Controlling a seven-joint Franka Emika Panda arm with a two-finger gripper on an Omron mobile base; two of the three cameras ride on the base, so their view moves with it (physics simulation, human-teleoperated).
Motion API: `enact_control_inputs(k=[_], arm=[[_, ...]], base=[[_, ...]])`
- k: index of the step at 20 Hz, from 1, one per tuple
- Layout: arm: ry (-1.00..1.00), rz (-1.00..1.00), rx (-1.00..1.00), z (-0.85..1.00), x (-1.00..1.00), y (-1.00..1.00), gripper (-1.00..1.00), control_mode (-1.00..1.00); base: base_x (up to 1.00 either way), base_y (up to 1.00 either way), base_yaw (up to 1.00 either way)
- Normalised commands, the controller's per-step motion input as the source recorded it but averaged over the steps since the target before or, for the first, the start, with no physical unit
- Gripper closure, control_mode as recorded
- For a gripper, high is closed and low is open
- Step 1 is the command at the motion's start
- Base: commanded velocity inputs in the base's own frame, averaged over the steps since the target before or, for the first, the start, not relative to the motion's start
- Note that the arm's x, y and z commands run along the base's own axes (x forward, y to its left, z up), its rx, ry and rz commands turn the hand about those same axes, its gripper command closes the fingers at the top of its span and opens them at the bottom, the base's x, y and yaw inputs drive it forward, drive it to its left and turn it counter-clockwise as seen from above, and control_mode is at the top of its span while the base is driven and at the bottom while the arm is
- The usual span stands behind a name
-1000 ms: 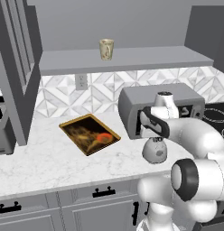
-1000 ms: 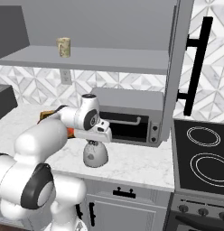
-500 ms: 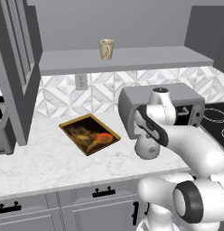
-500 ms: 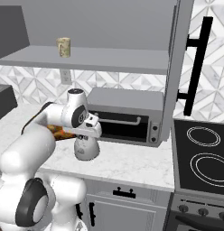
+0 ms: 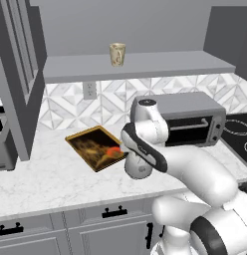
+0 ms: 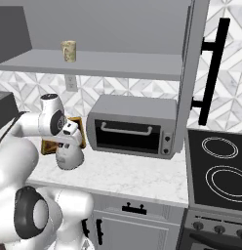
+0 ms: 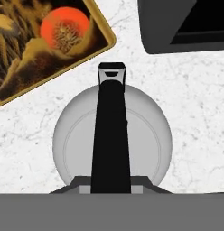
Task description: Pick the kettle from the counter and place it on the tray. Then pick the mug from the cabinet and place it on the tray. Then close the cabinet doors.
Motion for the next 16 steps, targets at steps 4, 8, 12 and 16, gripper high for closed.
enact_control_inputs(k=[4, 8, 12, 16], arm=[[0.00, 0.00, 0.00, 0.21, 0.19, 1.00, 1.00, -1.00], [0.00, -0.02, 0.00, 0.19, 0.46, 0.91, 1.00, -1.00], [0.00, -0.07, 0.00, 0.08, 0.57, 0.61, 1.00, -1.00], [0.00, -0.10, 0.00, 0.02, 0.60, 0.36, 1.00, -1.00]], base=[[0.00, 0.00, 0.00], [0.00, 0.00, 0.00], [0.00, 0.00, 0.00], [0.00, 0.00, 0.00]])
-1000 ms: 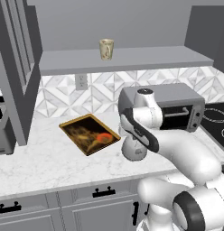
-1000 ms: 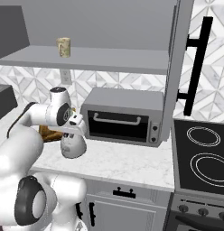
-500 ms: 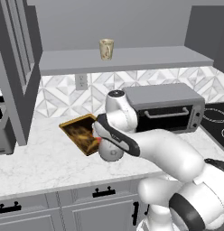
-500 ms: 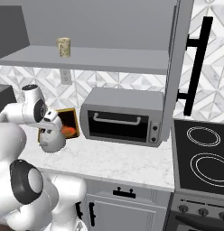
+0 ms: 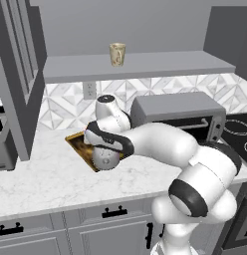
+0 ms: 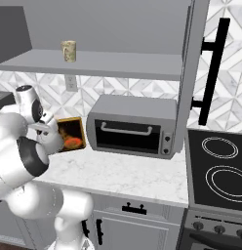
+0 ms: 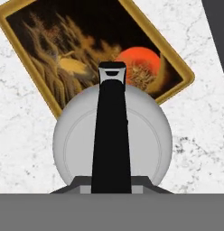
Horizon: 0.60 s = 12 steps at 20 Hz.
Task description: Pick the kettle from the counter and place it on the tray. Then pick the mug from the cabinet and place it on the tray. Then close the cabinet doors.
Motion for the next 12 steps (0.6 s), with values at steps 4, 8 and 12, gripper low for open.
enact_control_inputs(k=[4, 8, 12], arm=[[0.00, -0.14, 0.00, 0.00, 0.55, 0.17, 1.00, -1.00], [0.00, -0.16, 0.00, 0.00, 0.48, 0.11, 1.00, -1.00], [0.00, -0.17, 0.00, 0.00, 0.41, 0.18, 1.00, -1.00]], base=[[0.00, 0.00, 0.00], [0.00, 0.00, 0.00], [0.00, 0.00, 0.00]])
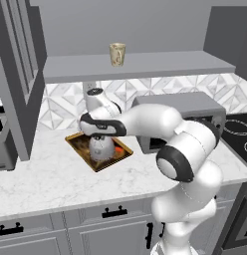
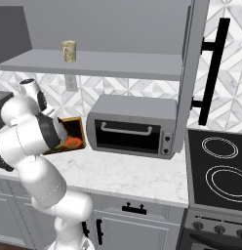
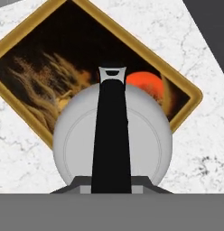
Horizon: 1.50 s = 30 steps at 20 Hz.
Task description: Pick the kettle from the counter and place it on the tray. Then pick the mug from the cabinet and place it on the tray. Then close the cabinet doors.
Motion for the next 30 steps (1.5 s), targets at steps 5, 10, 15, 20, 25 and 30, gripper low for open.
enact_control_inputs(k=[5, 10, 15, 20, 25, 30], arm=[[-0.02, -0.17, 0.00, 0.00, 0.34, 0.17, 1.00, -1.00], [-0.01, -0.18, 0.00, 0.00, 0.39, 0.13, 1.00, -1.00], [0.00, -0.17, 0.00, 0.00, 0.39, 0.08, 1.00, -1.00], [0.00, -0.14, 0.00, -0.01, 0.36, 0.11, 1.00, -1.00], [0.00, -0.11, 0.00, -0.05, 0.30, 0.24, 1.00, -1.00], [-0.04, -0.11, 0.00, -0.20, 0.19, 0.15, 1.00, -1.00]], base=[[0.00, 0.00, 0.00], [0.00, 0.00, 0.00], [0.00, 0.00, 0.00], [0.00, 0.00, 0.00], [0.00, 0.00, 0.00], [0.00, 0.00, 0.00]])
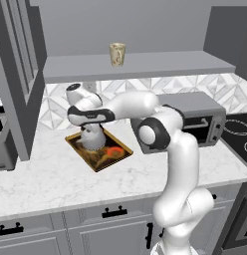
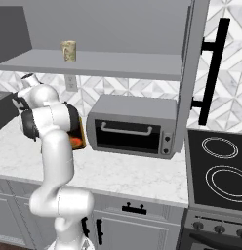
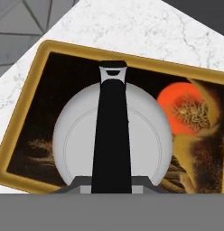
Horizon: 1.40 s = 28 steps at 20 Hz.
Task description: Pick the kettle from the counter and place it on the tray. Then pick the mug from the cabinet and place it on the tray. Then close the cabinet doors.
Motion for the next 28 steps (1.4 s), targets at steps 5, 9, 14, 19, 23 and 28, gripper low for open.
enact_control_inputs(k=[5, 9, 14, 19, 23, 28], arm=[[-0.08, -0.11, 0.01, -0.25, 0.14, 0.00, 1.00, -1.00], [-0.11, -0.06, 0.00, -0.35, 0.21, 0.00, 1.00, -1.00], [-0.12, -0.02, 0.00, -0.40, 0.21, 0.00, 1.00, -1.00], [-0.07, -0.02, 0.00, -0.32, -0.02, -0.03, -1.00, -1.00], [0.00, -0.07, 0.00, 0.01, -0.11, 0.00, -1.00, -1.00], [0.02, -0.03, 0.00, 0.18, -0.17, 0.00, -1.00, -1.00]], base=[[0.00, 0.00, 0.00], [0.00, 0.00, 0.00], [0.00, 0.00, 0.00], [0.00, 0.00, 0.00], [0.00, 0.00, 0.00], [0.00, 0.00, 0.00]])
